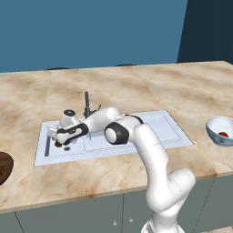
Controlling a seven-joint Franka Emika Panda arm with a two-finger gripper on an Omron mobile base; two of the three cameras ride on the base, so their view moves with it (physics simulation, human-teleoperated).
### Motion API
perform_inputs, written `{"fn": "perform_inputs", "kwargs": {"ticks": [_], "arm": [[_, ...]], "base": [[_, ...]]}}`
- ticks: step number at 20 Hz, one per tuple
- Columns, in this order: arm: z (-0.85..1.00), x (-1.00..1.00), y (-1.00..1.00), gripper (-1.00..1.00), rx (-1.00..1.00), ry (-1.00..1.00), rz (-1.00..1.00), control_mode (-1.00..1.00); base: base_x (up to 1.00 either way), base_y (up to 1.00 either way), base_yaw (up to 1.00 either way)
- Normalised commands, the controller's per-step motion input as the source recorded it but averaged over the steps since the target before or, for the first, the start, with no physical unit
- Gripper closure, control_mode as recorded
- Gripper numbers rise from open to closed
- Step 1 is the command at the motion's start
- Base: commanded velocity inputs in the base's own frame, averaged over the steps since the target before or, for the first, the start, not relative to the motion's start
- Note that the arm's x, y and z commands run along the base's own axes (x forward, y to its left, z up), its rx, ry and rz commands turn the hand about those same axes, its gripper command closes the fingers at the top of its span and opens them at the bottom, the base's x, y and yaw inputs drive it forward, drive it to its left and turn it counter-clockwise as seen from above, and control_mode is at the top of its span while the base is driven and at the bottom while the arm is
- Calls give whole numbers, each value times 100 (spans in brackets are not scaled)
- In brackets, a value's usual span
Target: Pick the sweet potatos from the sink and place them in one bowl. Place the bell pepper in the other bowl. Then turn off the sink faucet.
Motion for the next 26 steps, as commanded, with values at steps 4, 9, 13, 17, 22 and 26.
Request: {"fn": "perform_inputs", "kwargs": {"ticks": [4,9,13,17,22,26], "arm": [[-30,29,23,-100,-3,6,0,-100],[-34,17,22,100,-6,5,0,-100],[-86,2,34,100,-20,21,0,-100],[-100,-3,16,100,-27,29,0,-100],[-100,-35,0,100,-27,23,0,-100],[-47,-97,-13,100,-6,-20,-11,-100]], "base": [[0,0,0],[0,0,0],[0,0,0],[0,0,0],[0,0,0],[0,0,0]]}}
